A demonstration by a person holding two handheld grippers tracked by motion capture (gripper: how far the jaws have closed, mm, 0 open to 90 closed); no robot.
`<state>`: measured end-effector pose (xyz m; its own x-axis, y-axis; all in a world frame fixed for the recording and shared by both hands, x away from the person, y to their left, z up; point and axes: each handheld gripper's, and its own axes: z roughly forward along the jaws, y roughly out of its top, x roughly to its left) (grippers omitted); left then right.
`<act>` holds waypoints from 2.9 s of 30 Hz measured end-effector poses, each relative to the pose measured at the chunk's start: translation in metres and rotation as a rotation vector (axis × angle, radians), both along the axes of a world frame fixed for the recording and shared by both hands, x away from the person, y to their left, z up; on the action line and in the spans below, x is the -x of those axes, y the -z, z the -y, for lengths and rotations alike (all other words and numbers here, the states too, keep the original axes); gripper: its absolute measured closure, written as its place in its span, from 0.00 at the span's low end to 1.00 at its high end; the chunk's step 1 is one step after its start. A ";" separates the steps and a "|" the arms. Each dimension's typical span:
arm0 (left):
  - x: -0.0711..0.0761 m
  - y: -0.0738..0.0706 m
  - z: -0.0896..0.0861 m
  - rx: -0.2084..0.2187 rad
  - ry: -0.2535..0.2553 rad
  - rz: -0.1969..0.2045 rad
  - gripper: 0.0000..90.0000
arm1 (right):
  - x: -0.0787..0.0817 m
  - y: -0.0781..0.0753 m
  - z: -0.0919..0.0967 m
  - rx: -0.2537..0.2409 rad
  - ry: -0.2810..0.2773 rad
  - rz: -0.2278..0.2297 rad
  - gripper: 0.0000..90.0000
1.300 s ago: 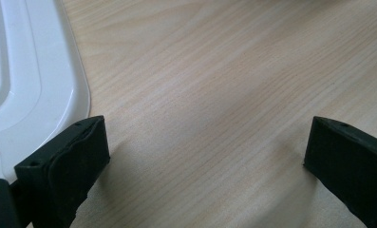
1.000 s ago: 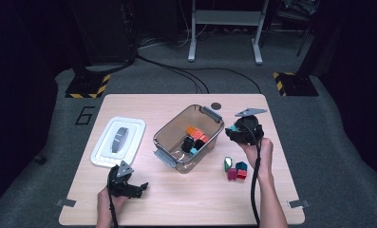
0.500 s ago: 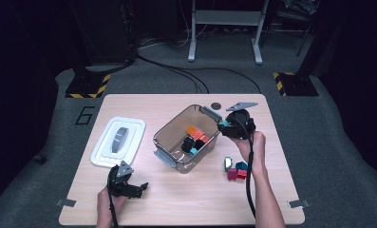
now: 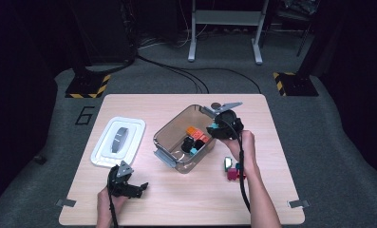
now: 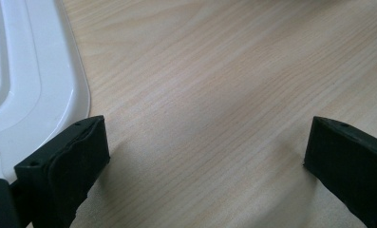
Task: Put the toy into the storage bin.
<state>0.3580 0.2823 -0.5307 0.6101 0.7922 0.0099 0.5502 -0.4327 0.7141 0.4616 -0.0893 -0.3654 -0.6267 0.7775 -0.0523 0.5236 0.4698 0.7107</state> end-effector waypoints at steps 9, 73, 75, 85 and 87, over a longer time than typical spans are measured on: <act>0.000 0.000 0.000 0.000 0.001 0.000 0.01 | 0.000 0.011 -0.016 0.032 -0.045 -0.044 0.64; 0.000 0.000 0.000 0.000 0.000 0.001 0.01 | 0.047 0.119 0.128 -0.056 0.302 -0.242 0.27; 0.000 0.000 0.000 0.001 -0.001 0.000 0.01 | 0.045 0.122 0.131 -0.054 0.321 -0.246 0.27; 0.000 0.000 0.000 0.001 -0.004 0.002 0.01 | 0.042 0.122 0.147 -0.062 0.433 -0.207 0.30; 0.000 0.000 0.000 0.000 -0.001 0.000 0.01 | 0.043 0.121 0.147 -0.084 0.434 -0.203 0.30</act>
<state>0.3579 0.2822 -0.5307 0.6094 0.7928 0.0103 0.5504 -0.4323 0.7143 0.4189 -0.2366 -0.4865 -0.2346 0.9657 0.1112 0.7906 0.1230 0.5999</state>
